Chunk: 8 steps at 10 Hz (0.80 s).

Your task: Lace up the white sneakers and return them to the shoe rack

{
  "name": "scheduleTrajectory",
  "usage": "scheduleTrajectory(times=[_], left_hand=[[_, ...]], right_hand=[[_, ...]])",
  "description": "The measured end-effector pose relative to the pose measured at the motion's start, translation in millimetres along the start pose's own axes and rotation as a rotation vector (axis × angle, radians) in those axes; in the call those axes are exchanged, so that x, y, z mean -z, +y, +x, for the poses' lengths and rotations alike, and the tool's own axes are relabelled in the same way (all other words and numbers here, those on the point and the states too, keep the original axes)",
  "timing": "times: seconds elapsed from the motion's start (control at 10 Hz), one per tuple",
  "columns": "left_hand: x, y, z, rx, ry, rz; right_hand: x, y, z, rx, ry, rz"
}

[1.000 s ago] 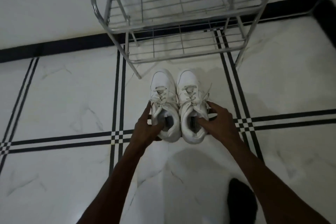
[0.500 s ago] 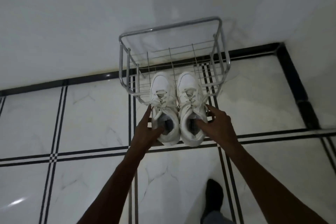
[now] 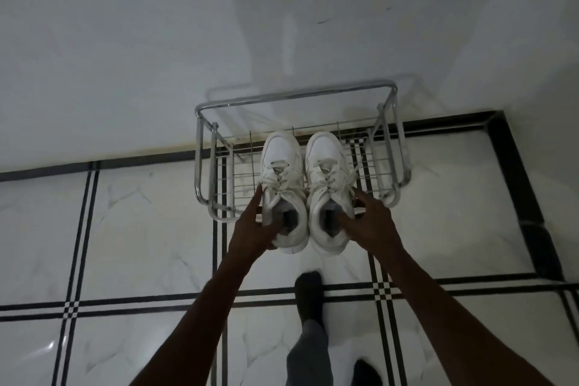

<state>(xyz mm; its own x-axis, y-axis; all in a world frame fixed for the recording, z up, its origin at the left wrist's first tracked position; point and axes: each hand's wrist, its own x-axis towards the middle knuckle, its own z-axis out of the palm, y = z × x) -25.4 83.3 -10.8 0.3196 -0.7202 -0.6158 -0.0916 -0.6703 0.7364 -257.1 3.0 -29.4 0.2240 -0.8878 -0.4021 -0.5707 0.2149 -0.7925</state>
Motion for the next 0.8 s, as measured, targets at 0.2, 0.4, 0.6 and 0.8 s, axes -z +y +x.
scheduleTrajectory(times=[0.2,0.4,0.6,0.8], left_hand=[[14,15,66,0.057,0.005,0.025],[17,13,102,0.048,0.002,0.081],[14,6,113,-0.013,0.040,0.197],[18,20,94,-0.151,0.225,0.406]], right_hand=[[-18,-7,71,-0.010,0.000,-0.042],[-30,-5,105,-0.011,-0.008,-0.082],[-29,-10,111,-0.046,-0.038,-0.136],[-17,-24,95,-0.033,-0.068,-0.325]])
